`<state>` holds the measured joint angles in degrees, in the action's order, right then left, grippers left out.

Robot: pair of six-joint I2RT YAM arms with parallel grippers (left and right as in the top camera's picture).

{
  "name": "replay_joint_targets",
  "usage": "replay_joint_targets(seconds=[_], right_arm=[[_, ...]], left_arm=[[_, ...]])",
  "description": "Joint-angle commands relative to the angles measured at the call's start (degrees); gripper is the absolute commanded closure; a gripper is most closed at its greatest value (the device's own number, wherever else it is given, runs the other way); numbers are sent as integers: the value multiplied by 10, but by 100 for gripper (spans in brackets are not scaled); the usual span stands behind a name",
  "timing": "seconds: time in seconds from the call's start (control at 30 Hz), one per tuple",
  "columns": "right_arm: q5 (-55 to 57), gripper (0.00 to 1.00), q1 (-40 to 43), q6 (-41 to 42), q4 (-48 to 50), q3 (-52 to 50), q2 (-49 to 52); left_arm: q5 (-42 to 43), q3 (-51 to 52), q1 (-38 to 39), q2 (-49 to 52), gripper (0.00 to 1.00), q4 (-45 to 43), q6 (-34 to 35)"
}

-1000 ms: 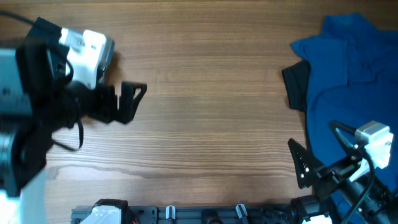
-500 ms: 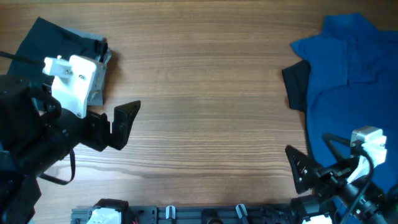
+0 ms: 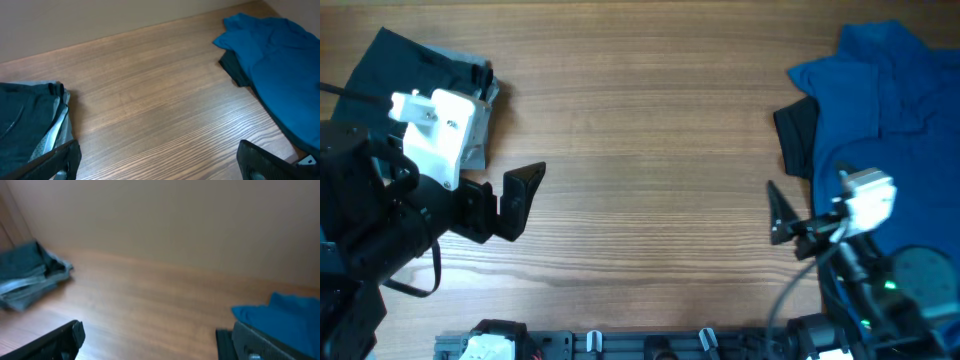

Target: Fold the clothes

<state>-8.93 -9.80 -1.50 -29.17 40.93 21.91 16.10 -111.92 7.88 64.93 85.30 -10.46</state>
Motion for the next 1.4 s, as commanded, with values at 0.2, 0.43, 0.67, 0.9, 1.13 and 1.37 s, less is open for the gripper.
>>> replay_joint_targets(seconds=[0.2, 0.43, 0.67, 0.9, 1.13, 1.37], right_arm=[[-31, 0, 2, -15, 146, -287, -210], [-31, 0, 3, -14, 281, -392, -217], [-29, 0, 3, -15, 302, -406, -217], [-29, 0, 3, -15, 302, -406, -217], [-29, 0, 3, -15, 302, -406, -217], [-29, 0, 3, -15, 302, -406, -217]], left_arm=[[-4, 1, 3, 0, 0, -2, -9], [-4, 1, 3, 0, 0, -2, -9], [-4, 1, 3, 0, 0, -2, -9], [-4, 1, 3, -1, 0, -2, -9], [-4, 1, 3, 0, 0, -2, -9], [-79, 1, -1, -10, 0, 3, -10]])
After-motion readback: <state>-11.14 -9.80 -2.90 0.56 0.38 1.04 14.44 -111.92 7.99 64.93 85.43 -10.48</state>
